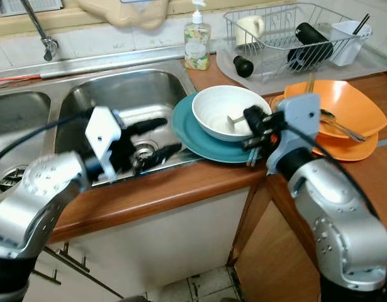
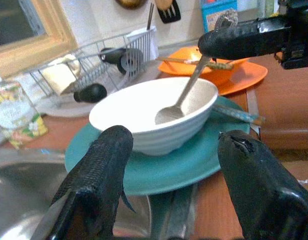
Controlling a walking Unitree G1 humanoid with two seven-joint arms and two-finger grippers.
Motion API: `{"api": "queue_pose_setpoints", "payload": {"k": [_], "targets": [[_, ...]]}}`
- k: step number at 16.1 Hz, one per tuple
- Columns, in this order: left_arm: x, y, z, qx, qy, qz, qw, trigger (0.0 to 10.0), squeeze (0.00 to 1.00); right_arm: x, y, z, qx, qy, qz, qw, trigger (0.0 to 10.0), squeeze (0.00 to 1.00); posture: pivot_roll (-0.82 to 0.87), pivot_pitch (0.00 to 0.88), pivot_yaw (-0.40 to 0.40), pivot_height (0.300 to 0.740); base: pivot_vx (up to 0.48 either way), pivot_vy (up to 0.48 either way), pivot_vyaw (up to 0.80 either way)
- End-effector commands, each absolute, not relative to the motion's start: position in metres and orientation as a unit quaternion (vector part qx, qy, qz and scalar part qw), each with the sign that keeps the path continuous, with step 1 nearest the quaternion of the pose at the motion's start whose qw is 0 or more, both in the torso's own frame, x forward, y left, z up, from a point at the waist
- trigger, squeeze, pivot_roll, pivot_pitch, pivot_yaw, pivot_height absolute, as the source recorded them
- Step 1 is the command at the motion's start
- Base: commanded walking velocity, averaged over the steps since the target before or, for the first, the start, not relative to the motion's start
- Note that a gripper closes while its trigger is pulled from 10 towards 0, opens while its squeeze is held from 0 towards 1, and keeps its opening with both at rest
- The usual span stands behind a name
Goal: Kitchen organization
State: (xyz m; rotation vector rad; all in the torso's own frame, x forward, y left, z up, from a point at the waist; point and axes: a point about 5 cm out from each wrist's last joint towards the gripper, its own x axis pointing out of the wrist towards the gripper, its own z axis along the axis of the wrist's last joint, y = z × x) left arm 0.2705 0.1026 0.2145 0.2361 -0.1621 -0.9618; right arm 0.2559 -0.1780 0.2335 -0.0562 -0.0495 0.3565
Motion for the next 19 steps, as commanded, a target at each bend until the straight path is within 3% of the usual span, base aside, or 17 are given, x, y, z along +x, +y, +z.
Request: {"api": "queue_pose_setpoints", "payload": {"k": [1,14,19], "targets": [[0.274,0.101,0.216,0.123,-0.082,-0.458,0.877,10.0,0.0,0.257,-0.18,0.238,-0.022,-0.035,0.183,0.982,0.0,0.0,-0.11,0.0,0.077,0.74,0.0,0.0,0.0],[0.288,0.081,0.226,0.121,-0.127,-0.446,0.878,10.0,0.0,0.275,-0.178,0.262,0.119,-0.104,0.179,0.971,0.0,0.0,-0.1,0.0,0.059,0.74,0.0,0.0,0.0],[0.306,0.056,0.235,0.03,-0.118,-0.445,0.887,10.0,0.0,0.284,-0.164,0.279,0.129,-0.133,0.206,0.961,0.0,0.0,-0.11,0.0,0.07,0.74,0.0,0.0,0.0]]}}
